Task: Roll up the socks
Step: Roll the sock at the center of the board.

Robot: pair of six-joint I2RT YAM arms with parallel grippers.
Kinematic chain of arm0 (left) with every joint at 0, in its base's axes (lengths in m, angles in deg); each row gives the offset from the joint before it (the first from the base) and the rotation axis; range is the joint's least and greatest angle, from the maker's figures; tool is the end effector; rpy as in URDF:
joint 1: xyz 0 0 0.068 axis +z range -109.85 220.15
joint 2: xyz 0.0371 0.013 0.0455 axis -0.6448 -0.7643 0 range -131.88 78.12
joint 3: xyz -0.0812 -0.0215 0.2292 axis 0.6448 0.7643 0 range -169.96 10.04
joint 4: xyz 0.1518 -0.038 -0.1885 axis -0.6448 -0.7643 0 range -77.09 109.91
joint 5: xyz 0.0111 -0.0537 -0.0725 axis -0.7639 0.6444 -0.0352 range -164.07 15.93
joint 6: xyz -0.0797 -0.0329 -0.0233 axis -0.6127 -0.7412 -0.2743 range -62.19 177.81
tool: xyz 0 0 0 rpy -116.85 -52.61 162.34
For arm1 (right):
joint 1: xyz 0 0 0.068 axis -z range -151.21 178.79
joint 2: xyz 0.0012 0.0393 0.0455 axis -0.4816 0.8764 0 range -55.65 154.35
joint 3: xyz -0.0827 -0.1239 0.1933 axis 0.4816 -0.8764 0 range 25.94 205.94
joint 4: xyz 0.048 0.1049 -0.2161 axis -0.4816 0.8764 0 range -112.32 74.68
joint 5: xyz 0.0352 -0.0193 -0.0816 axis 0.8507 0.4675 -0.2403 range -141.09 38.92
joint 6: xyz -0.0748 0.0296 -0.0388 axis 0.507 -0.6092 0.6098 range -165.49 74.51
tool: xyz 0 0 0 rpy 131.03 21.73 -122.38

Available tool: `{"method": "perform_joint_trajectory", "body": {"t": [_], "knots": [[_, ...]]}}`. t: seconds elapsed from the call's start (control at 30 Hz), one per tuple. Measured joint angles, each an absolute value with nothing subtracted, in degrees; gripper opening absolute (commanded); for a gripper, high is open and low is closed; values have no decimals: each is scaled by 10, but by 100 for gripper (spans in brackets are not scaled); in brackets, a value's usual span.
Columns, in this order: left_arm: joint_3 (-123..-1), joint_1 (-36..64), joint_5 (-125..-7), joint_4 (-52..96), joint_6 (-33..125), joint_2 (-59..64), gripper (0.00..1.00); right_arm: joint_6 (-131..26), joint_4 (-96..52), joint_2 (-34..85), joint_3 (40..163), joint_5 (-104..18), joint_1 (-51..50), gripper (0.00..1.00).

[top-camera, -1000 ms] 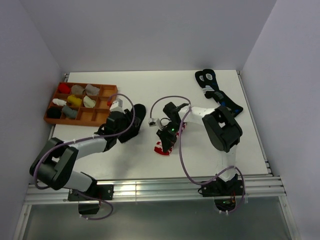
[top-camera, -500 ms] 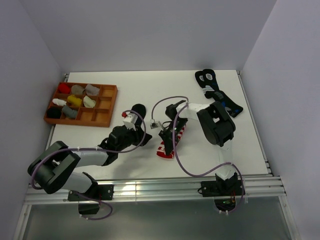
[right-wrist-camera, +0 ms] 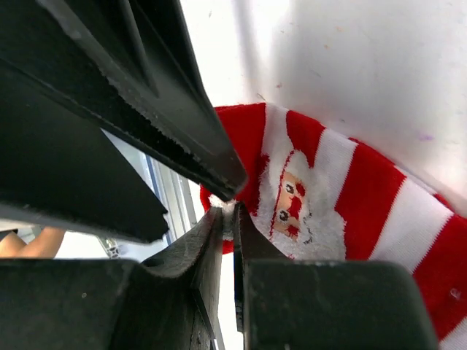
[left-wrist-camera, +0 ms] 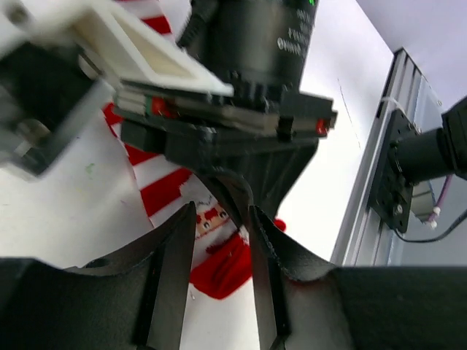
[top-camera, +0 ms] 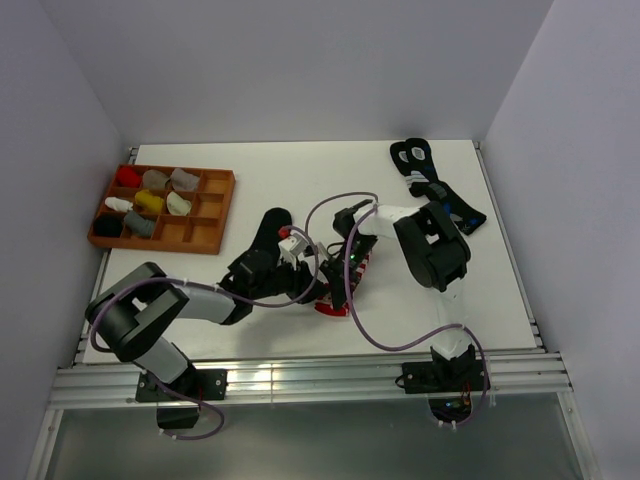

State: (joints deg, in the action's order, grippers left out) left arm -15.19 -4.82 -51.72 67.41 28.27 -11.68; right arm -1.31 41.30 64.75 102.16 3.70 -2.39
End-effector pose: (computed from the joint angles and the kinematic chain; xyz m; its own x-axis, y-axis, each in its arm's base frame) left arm 0.1994 -0.2420 0.1249 -0.6297 -0.0155 -0.7767 0.6901 0.4479 -0.5685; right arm 0.2287 0.2145 0.0859 -0.5250 -0.7874 -0.3231 -0.6287 0.1030 0.7708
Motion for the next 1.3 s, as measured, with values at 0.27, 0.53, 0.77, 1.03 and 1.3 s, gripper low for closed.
{"method": "perform_joint_trajectory", "body": {"t": [0.27,0.53,0.77,1.03,1.3], "knots": [[-155,-50,-481,689,284,-148,40,-16,413,647,1021,36,-8,0],[-155,-51,-466,702,285,-166,41,-16,413,647,1021,36,-6,0],[-155,-51,-454,703,287,-174,42,-15,413,647,1021,35,0,0],[-157,-51,-453,700,289,-197,43,-13,414,647,1021,33,7,0],[-165,-51,-455,687,300,-200,50,-7,415,647,1020,32,10,0]]}}
